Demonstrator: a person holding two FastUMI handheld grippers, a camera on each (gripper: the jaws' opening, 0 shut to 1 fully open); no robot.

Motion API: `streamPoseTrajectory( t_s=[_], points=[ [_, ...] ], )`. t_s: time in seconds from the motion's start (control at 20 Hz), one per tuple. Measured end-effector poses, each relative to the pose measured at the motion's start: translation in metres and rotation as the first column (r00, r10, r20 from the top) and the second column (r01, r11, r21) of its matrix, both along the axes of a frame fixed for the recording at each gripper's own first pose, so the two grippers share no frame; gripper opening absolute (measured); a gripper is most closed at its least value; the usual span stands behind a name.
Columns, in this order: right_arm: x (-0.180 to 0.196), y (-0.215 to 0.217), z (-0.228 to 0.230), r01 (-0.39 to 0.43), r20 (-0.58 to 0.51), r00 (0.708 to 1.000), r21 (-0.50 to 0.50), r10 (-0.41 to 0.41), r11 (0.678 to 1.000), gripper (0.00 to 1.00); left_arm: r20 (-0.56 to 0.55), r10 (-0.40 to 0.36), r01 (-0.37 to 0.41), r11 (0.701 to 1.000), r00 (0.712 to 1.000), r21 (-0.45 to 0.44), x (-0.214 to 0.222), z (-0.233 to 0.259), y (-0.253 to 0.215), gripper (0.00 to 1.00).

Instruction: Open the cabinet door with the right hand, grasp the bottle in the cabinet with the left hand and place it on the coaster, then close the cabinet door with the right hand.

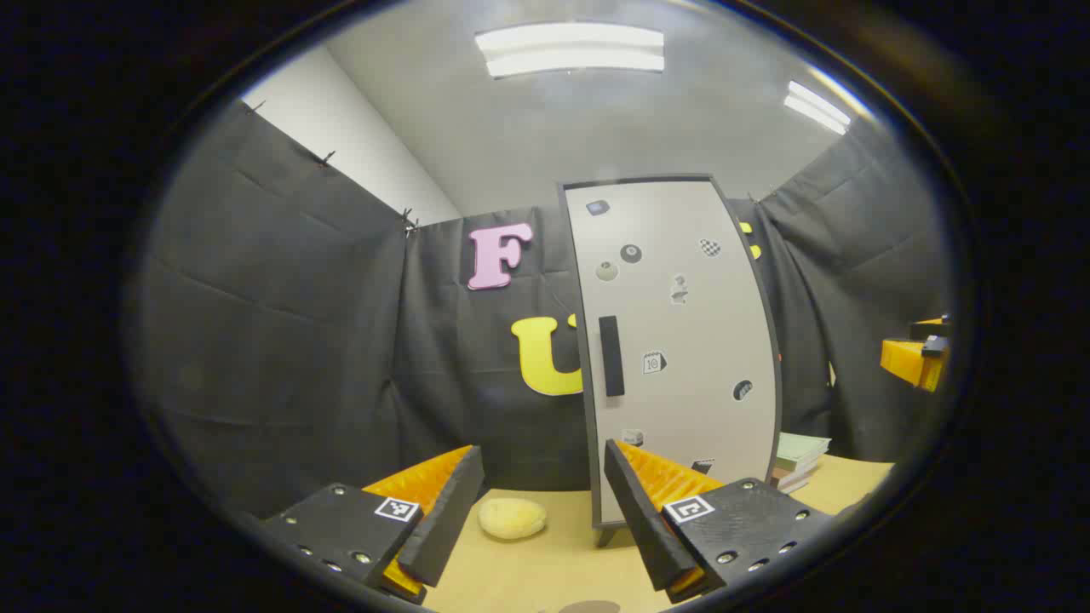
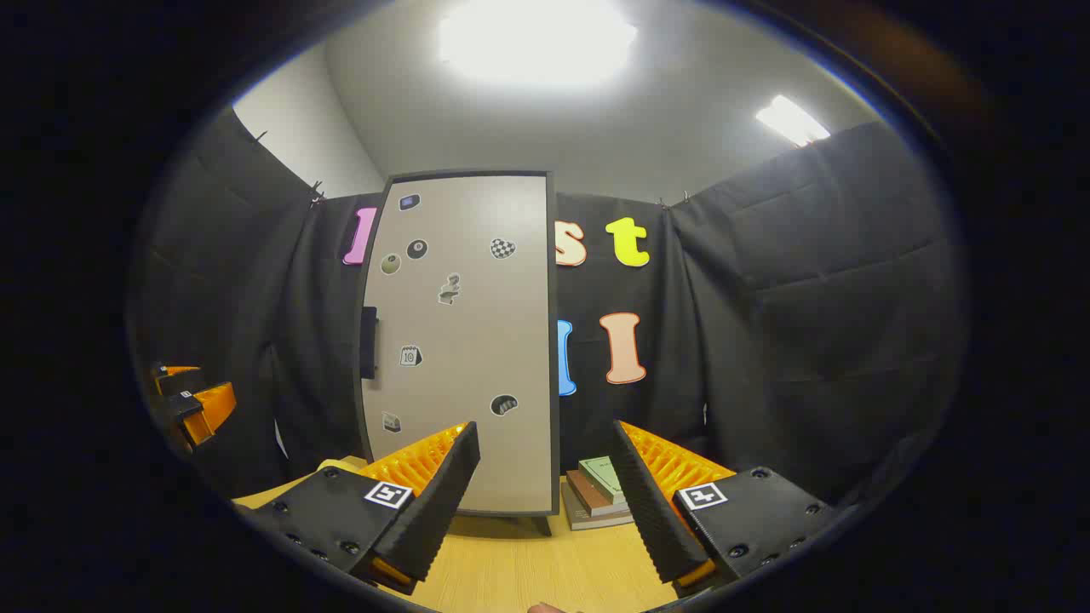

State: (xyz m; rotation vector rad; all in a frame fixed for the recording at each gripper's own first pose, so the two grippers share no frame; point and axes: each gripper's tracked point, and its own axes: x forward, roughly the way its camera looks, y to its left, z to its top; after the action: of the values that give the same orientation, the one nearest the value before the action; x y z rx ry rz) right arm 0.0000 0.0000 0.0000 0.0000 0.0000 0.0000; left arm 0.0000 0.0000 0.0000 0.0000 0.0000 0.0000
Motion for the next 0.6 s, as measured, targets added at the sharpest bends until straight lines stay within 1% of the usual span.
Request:
streamPoseTrajectory(
  t_s=[0.15,0.2,0.35,0.4,0.55,0.6],
  points=[
    [0.003,-0.001,0.001,-0.002,0.002,1.0,-0.013,0.002,1.0,0.98,-0.022,0.009,-0.009,1.0,1.0,0.0,0.0,-0.009,0.005,0.87],
    [0.003,-0.001,0.0,0.0,0.002,1.0,-0.016,0.0,1.0,0.97,-0.024,0.011,-0.011,1.0,1.0,0.003,0.0,-0.009,0.006,0.91],
    [0.006,0.003,-0.003,-0.014,-0.014,1.0,-0.008,0.014,1.0,0.97,-0.026,0.011,-0.01,1.0,1.0,0.013,0.001,-0.008,0.007,0.91],
    [0.007,0.002,-0.004,-0.017,-0.015,1.0,-0.012,0.017,1.0,0.98,-0.025,0.009,-0.009,1.0,1.0,0.019,0.001,-0.007,0.006,0.88],
    [0.011,0.0,-0.011,-0.014,-0.031,0.999,-0.006,0.014,1.0,0.97,-0.027,0.012,-0.011,1.0,1.0,0.028,0.004,-0.008,0.004,0.88],
    [0.012,0.001,-0.012,-0.018,-0.035,0.999,0.003,0.018,1.0,0.98,-0.024,0.011,-0.011,1.0,1.0,0.026,0.005,-0.006,0.003,0.86]
  ],
)
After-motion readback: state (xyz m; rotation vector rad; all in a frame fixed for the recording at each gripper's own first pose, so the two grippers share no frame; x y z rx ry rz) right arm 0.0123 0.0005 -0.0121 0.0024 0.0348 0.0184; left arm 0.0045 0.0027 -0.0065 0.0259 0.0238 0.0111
